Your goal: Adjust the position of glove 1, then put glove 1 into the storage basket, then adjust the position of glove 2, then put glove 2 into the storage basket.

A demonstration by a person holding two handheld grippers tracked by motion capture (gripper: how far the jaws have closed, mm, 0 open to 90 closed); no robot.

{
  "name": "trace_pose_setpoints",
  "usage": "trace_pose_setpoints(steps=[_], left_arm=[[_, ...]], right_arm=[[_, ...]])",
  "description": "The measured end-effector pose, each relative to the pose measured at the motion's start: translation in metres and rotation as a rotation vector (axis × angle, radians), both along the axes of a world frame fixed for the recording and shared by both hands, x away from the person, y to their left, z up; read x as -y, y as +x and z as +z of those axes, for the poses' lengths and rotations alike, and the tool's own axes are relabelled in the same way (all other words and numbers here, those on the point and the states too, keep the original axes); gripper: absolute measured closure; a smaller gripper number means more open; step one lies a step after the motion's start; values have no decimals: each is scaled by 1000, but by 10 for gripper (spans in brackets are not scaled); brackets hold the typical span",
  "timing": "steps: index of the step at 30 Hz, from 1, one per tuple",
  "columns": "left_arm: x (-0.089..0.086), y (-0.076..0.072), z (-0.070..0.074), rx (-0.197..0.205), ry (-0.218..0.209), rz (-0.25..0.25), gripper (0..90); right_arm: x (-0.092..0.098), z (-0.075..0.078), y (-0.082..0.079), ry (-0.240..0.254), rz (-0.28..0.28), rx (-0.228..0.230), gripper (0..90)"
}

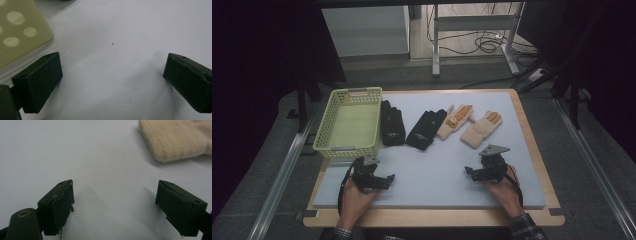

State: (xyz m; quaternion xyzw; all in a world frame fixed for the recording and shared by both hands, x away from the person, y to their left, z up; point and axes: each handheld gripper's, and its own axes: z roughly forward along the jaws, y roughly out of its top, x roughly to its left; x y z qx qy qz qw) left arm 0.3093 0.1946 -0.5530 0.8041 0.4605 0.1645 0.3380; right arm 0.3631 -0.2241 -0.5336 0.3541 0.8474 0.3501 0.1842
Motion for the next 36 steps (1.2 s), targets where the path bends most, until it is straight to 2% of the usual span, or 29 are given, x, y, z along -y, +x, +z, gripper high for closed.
trace_pose_setpoints(steps=[23,30,36], left_arm=[[0,0,0,0,-2,0,24],[0,0,0,1,-1,0,24],[0,0,0,1,-2,0,24]], right_arm=[[-1,2,-1,3,-7,-3,164],[-5,9,6,67,-9,-39,176],[-13,15,12,81,4,-28,234]])
